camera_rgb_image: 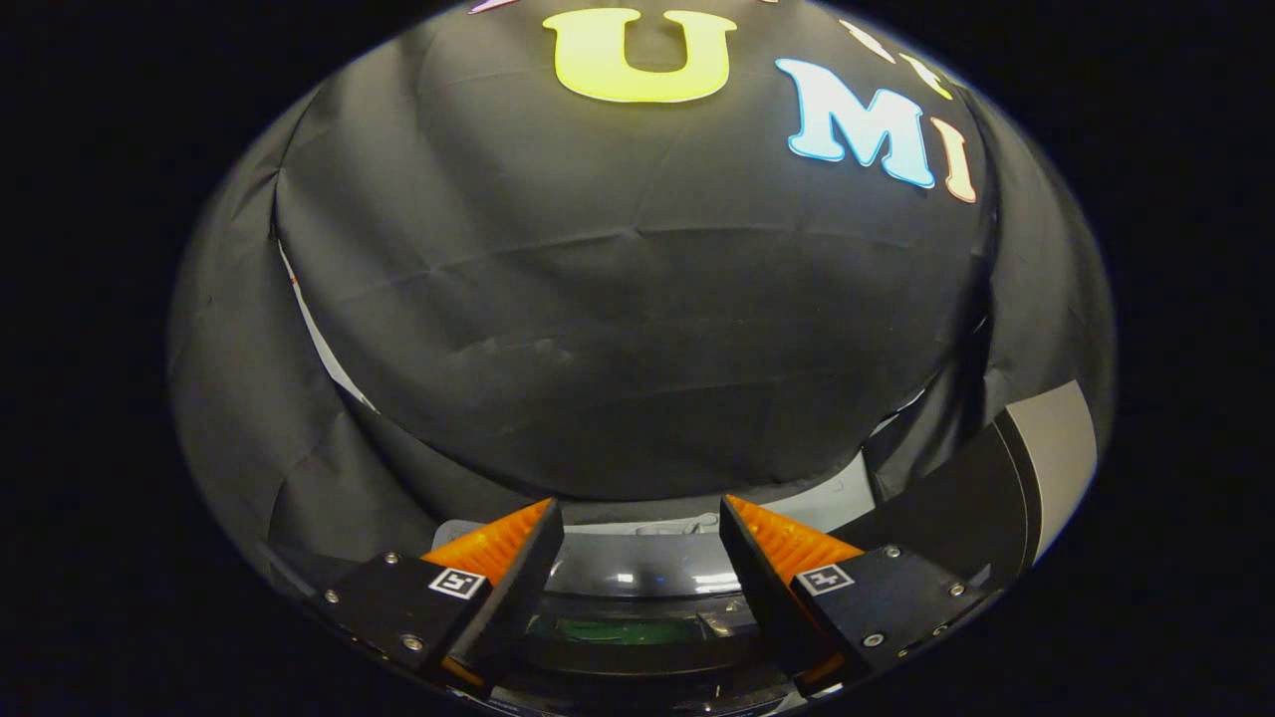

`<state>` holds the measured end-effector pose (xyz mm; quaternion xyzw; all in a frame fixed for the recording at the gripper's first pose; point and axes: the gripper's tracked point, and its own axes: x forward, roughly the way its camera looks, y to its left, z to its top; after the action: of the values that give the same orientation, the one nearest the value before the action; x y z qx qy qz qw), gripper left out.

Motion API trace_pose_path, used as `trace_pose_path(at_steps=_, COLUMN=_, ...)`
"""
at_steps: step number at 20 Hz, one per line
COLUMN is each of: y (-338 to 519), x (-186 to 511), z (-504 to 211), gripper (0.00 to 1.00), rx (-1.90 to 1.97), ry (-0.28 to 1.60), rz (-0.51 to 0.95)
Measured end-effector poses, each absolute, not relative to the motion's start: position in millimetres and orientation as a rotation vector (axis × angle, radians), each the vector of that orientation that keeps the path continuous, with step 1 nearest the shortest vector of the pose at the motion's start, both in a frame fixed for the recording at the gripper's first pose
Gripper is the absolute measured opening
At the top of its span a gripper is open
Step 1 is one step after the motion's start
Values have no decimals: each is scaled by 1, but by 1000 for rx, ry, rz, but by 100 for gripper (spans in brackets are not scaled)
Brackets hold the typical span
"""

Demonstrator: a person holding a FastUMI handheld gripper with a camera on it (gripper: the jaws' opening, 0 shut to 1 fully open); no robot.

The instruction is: Put the clothes into the washing machine and then close the washing machine lid.

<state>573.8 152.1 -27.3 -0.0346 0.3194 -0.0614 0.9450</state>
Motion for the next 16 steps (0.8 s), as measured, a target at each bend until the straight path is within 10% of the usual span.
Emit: trace_pose_path(at_steps=16, y=161, x=542, z=-39, gripper=97, rx=-73, ry=658, rz=-117)
